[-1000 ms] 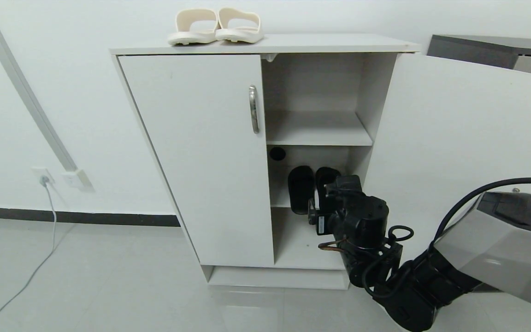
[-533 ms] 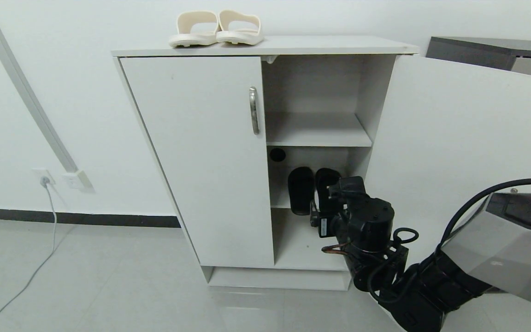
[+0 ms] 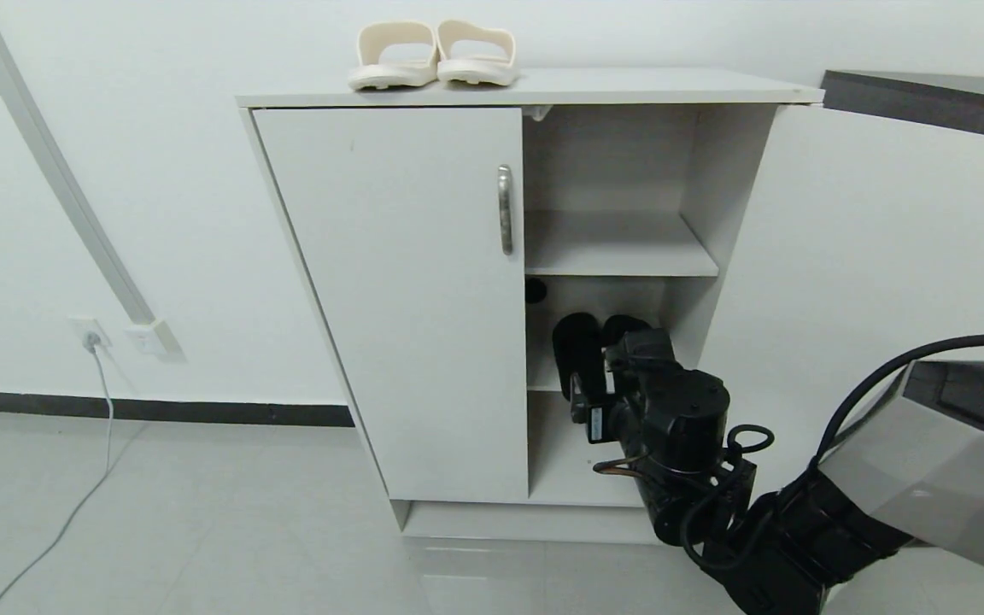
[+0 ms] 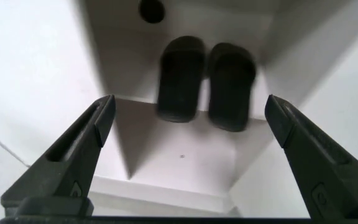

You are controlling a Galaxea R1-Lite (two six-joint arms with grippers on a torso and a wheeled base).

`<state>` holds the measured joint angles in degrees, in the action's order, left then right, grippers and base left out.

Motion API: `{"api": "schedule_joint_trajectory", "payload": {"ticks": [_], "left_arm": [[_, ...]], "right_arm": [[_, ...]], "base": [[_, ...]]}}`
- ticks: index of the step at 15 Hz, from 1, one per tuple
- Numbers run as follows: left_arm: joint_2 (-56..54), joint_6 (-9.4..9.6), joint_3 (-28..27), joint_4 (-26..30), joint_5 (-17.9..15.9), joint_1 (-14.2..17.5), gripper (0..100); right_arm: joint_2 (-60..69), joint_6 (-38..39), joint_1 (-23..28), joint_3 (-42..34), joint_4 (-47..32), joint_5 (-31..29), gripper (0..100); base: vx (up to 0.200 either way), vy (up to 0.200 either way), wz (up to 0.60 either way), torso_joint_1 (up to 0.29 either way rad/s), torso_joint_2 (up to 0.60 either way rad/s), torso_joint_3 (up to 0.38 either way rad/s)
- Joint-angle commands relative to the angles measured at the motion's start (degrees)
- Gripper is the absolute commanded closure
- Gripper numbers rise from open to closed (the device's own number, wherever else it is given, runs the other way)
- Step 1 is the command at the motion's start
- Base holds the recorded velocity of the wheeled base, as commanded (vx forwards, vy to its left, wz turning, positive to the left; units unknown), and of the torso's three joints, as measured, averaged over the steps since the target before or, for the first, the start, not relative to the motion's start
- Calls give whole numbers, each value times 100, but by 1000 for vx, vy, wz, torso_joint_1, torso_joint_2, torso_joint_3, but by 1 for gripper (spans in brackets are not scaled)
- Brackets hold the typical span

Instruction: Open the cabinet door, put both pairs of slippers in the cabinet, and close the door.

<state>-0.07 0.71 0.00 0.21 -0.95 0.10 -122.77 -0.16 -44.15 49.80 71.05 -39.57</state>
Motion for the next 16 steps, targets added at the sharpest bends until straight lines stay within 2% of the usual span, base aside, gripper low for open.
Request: {"api": "schedule_joint_trajectory", "payload": {"ticks": [1,11,16], "left_arm": [[7,0,0,-3,-2,-1,100],[7,0,0,-3,-2,-1,100],[7,-36,0,-3,25,-1,100]], "right_arm": [[-10,-2,3,-23,32,2,0],[-10,-11,3,-128,190,46,0],[-28,-11,38,-190,305,99,0]], "base": [[0,200,0,7,2,12],[0,200,0,4,0,2],[0,0,0,0,0,0]]}}
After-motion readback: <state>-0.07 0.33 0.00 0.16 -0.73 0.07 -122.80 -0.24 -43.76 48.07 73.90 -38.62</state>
